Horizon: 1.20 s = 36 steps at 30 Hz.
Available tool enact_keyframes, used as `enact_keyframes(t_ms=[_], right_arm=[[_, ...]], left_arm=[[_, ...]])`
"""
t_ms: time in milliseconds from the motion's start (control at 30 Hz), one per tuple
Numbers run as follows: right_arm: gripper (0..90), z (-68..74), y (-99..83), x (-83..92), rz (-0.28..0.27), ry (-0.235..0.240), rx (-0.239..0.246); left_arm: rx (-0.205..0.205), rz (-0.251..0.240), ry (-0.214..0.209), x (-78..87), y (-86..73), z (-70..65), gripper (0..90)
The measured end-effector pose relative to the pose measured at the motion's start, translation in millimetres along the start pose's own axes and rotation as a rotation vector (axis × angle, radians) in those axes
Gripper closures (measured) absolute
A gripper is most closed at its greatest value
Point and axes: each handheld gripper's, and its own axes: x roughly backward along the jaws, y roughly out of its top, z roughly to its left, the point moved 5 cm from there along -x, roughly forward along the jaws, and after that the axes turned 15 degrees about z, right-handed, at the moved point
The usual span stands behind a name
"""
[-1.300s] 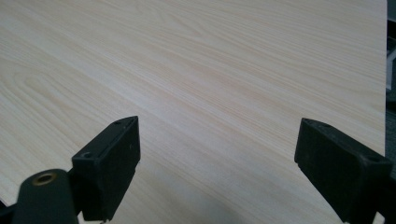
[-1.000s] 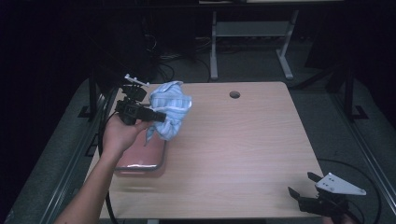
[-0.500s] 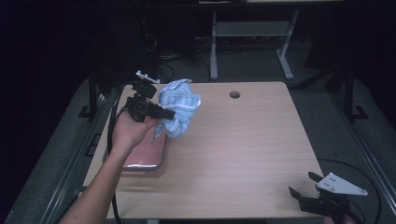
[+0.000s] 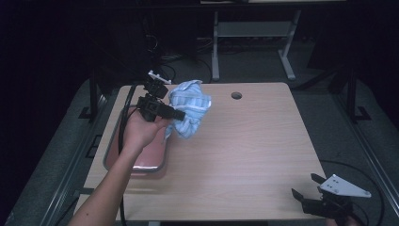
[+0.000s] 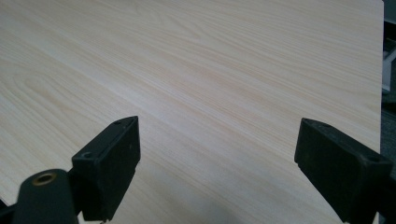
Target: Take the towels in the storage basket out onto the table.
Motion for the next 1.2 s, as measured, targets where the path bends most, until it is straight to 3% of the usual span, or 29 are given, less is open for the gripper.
enact_keyframes(t_ms=[567,1200], right_arm=[[13.7,0.4,0.1,-0.9,-0.001,0.002,0.000],[13.7,1.1,0.5,-2.8,0.003,0.012,0.003]], left_arm=[[-0.021,0.024,-0.018,-20.1,11.0,-12.0,60.0],[-0.076,0.060,-0.053,-53.6,33.9,-41.9,59.9]])
